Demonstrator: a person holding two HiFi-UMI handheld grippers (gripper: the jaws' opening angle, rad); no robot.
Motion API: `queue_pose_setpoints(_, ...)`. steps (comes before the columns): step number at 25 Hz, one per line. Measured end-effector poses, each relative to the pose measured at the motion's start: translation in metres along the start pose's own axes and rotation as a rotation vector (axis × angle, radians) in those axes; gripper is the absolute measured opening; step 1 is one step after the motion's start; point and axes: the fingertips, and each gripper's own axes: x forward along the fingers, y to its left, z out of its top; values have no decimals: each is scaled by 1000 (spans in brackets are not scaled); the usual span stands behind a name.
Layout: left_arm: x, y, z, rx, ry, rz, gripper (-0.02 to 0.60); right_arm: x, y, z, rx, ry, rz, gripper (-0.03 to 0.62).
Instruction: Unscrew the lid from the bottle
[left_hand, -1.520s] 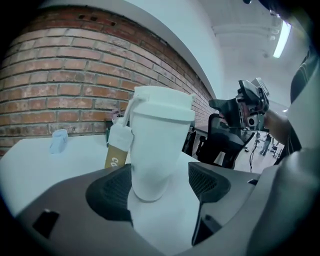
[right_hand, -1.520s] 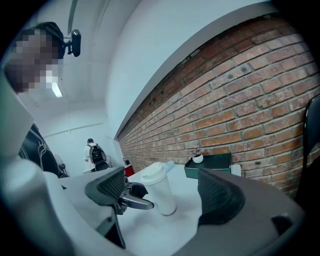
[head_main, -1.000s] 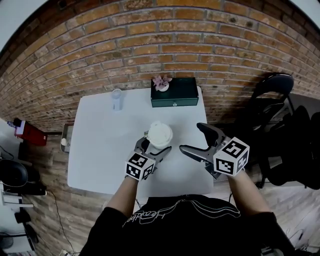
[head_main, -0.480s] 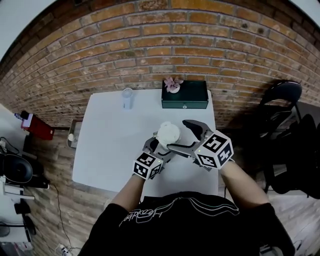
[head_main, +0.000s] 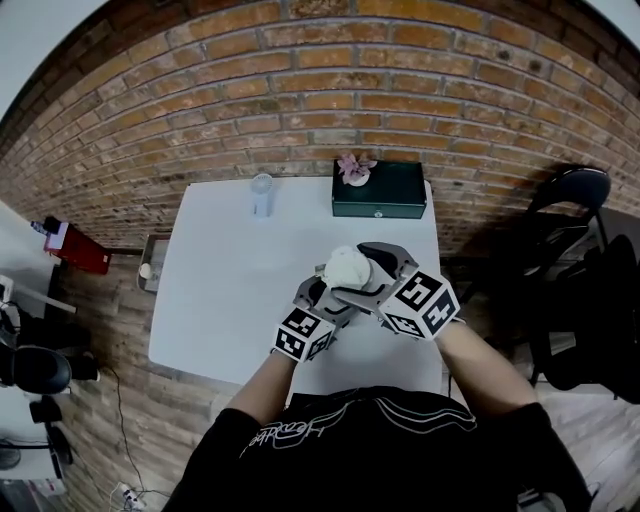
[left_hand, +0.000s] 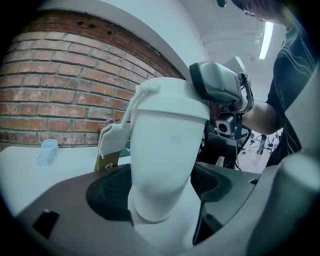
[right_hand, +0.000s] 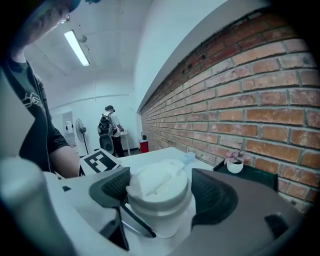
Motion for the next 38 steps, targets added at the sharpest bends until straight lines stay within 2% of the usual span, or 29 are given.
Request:
queue_pose_setpoints(10,-1,0,0,-5,-2,-3,377,0,0,0,-19,2,15,360)
queue_pose_setpoints(15,-1,-1,1,2,1,-7,377,1,2,-2,-95,53,70,367)
queue_pose_setpoints(20,0,0,0,-1,-8,-1,377,2,3,-3,-134,89,184,367)
queue_pose_setpoints(26,0,-1,-1,-1,-12,-6,377,2,8,-5,-213,148,379,368)
queue_pose_setpoints(33,-3,-3,-2,-6,-2,-11,377,2,17,-10,-385,256,590,368)
queue_pose_setpoints(38,-2,-1,1,-4,-3,-12,377,1,17,-9,-419,290,666,368)
